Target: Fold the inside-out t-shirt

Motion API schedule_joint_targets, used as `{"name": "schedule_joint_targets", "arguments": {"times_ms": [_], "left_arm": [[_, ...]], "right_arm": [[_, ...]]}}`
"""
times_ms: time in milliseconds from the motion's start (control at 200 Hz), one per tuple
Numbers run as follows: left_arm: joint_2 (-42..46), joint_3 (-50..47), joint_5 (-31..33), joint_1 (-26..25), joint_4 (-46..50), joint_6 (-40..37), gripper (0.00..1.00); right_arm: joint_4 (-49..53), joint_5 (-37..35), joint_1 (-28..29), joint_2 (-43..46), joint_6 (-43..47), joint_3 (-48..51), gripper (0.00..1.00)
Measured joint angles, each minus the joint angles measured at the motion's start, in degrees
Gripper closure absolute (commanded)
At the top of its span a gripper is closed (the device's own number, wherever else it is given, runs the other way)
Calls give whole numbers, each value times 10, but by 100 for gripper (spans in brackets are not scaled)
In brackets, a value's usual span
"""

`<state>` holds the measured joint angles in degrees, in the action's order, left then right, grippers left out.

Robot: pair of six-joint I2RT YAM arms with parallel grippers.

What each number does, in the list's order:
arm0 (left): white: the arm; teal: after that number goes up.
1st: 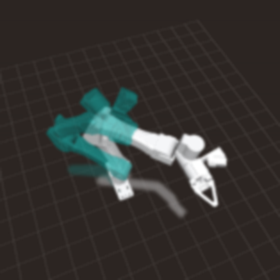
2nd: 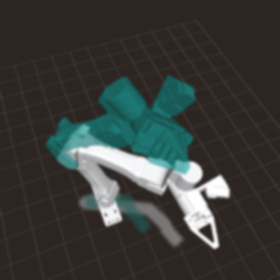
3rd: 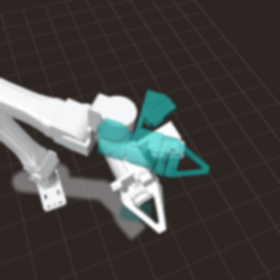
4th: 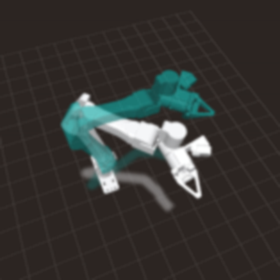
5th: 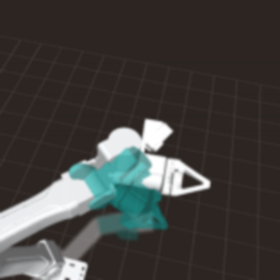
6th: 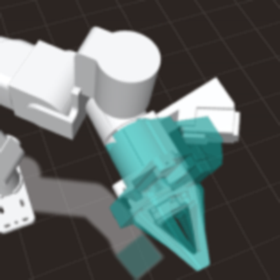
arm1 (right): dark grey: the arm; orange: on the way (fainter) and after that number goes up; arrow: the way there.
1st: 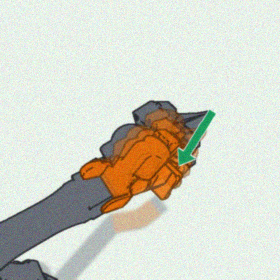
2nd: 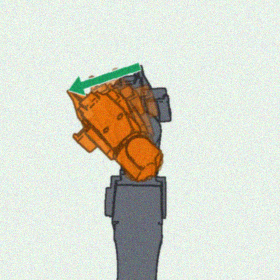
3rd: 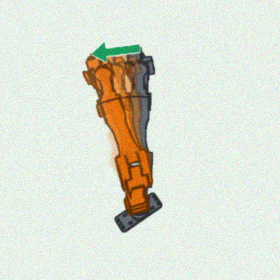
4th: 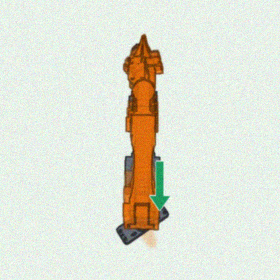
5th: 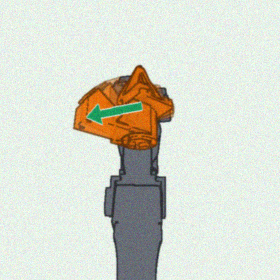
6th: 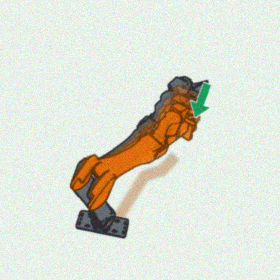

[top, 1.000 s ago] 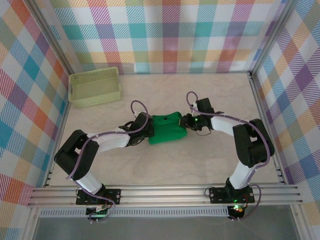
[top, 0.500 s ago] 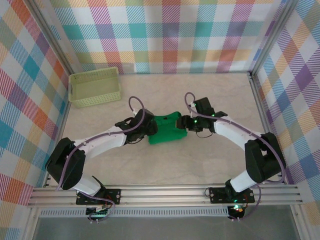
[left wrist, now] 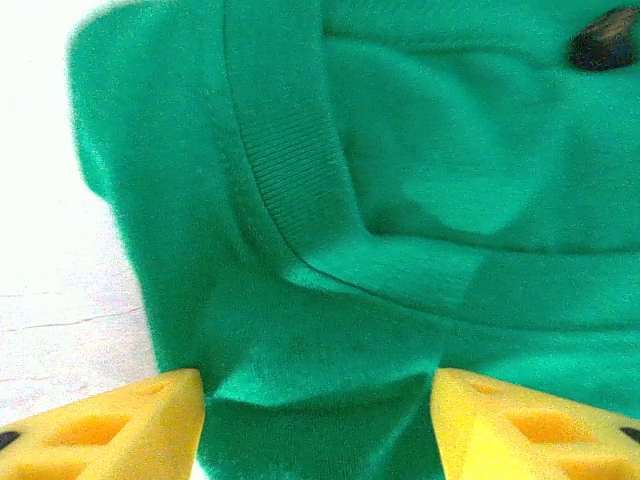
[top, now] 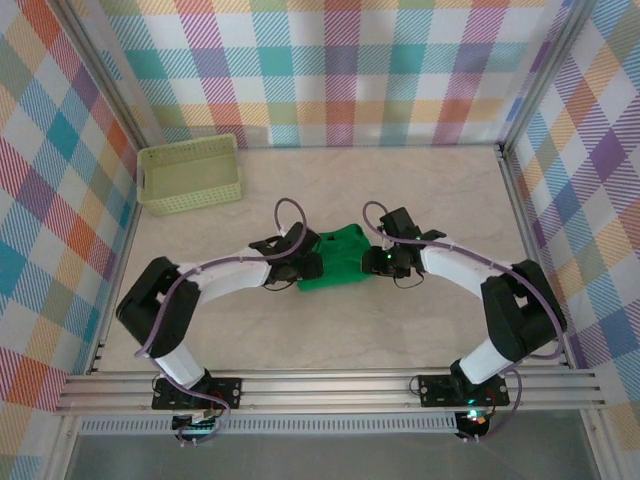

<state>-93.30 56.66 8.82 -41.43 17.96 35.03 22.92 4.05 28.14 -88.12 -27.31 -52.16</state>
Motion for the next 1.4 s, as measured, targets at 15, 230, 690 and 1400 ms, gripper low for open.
{"name": "schedule_joint_targets", "arguments": {"times_ms": [15, 230, 690, 1400], "left_arm": [[9, 0, 2, 0, 4, -3, 33], [155, -1, 95, 9, 33, -35, 0], [254, -202, 392, 188, -154, -158, 0], [76, -349, 185, 284, -584, -371, 0]], "right_arm": [[4, -4, 0, 6, 2, -2, 48], [29, -66, -4, 116, 55, -37, 29], [-149, -287, -148, 176, 165, 62, 0], [-612, -110, -259, 21, 264, 279, 0]]}}
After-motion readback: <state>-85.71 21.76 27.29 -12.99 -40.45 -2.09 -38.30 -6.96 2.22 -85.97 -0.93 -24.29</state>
